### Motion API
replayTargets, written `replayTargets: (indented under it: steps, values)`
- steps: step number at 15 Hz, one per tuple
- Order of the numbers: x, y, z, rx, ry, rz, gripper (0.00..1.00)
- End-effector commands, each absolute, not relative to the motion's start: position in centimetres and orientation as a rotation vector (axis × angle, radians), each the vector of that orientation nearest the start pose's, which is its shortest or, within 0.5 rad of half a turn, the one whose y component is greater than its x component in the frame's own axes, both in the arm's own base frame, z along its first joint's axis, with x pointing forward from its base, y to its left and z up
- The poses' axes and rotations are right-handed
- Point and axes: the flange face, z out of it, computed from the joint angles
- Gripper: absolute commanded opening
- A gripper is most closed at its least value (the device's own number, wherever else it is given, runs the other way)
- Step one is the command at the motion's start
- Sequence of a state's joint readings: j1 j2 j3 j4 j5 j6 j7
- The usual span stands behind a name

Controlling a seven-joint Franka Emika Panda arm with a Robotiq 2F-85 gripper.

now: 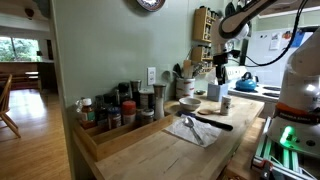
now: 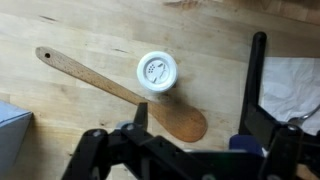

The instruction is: Pick up the salt shaker and put it inside the bowl

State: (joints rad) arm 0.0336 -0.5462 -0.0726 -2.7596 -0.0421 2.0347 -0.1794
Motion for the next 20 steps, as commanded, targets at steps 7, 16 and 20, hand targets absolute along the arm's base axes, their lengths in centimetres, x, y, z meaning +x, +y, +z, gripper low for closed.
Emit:
replayTargets:
  steps: [7, 16, 20]
  values:
    - [33.5, -3.2, 31.9, -3.115, 0.287, 0.437, 1.00]
    - [33.7, -3.5, 31.5, -3.115, 0.402, 0.455, 1.00]
    - [33.6, -3.8, 30.1, -3.122, 0.329, 0.514, 1.00]
